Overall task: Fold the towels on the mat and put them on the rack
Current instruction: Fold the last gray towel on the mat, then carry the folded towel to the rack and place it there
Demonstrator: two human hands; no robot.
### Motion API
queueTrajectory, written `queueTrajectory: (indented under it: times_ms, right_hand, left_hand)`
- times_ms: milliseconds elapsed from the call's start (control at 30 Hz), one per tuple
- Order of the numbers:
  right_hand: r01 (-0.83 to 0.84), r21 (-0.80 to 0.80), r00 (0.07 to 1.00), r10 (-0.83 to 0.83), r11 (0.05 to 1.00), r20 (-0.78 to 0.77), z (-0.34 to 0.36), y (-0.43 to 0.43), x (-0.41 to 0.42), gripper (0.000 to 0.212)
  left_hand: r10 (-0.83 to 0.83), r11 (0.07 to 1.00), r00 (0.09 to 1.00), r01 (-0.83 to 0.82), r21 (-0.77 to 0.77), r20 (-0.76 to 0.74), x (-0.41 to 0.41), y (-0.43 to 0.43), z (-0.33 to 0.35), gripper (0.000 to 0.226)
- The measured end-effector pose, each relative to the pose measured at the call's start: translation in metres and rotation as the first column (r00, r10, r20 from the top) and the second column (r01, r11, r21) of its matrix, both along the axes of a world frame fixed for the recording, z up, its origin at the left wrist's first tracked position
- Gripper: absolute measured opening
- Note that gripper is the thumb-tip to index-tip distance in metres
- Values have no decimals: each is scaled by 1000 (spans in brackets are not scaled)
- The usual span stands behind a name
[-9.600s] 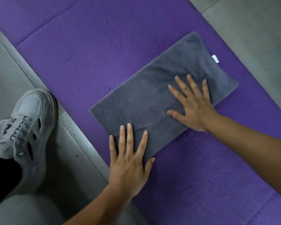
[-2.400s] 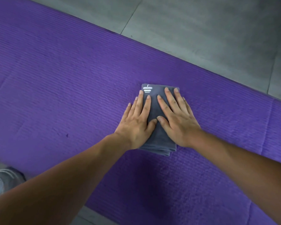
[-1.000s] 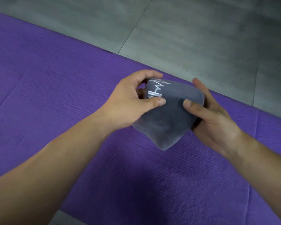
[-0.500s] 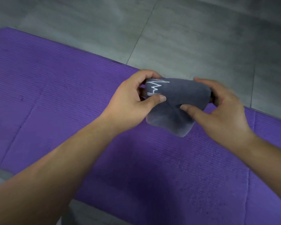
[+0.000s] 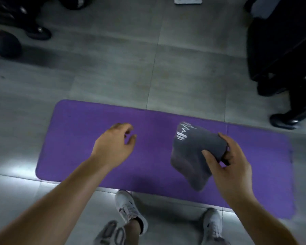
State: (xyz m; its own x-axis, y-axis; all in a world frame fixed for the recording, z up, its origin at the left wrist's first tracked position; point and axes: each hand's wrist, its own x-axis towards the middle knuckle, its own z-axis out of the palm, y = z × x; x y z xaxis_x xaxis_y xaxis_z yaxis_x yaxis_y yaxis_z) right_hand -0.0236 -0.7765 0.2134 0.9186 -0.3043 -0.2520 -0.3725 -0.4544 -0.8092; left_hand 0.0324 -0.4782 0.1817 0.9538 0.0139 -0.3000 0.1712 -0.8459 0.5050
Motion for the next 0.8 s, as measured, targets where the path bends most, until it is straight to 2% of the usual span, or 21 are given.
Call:
queueTrajectory:
  times_ms: [167,367,600,800]
  right_hand:
    - [124,-27,992,-124,992,-23,123,-5,-21,37]
    - [233,34,972,-233,972,1,202,-26,-32,36]
    - [205,76,978,-207,976,22,248,-68,-32,42]
    - [217,70,975,-220,974,38,273,-108,-18,49]
  left_hand:
    - [-111,991,994,112,70,-23,-7,2,128,18]
    - [-229,951,973,224,215,-4,13,-26,218,35]
    - [-273,928,962,256,270,27,39,-84,274,38]
    - [-330,875,944,311,372,-12,72,-131,297,46]
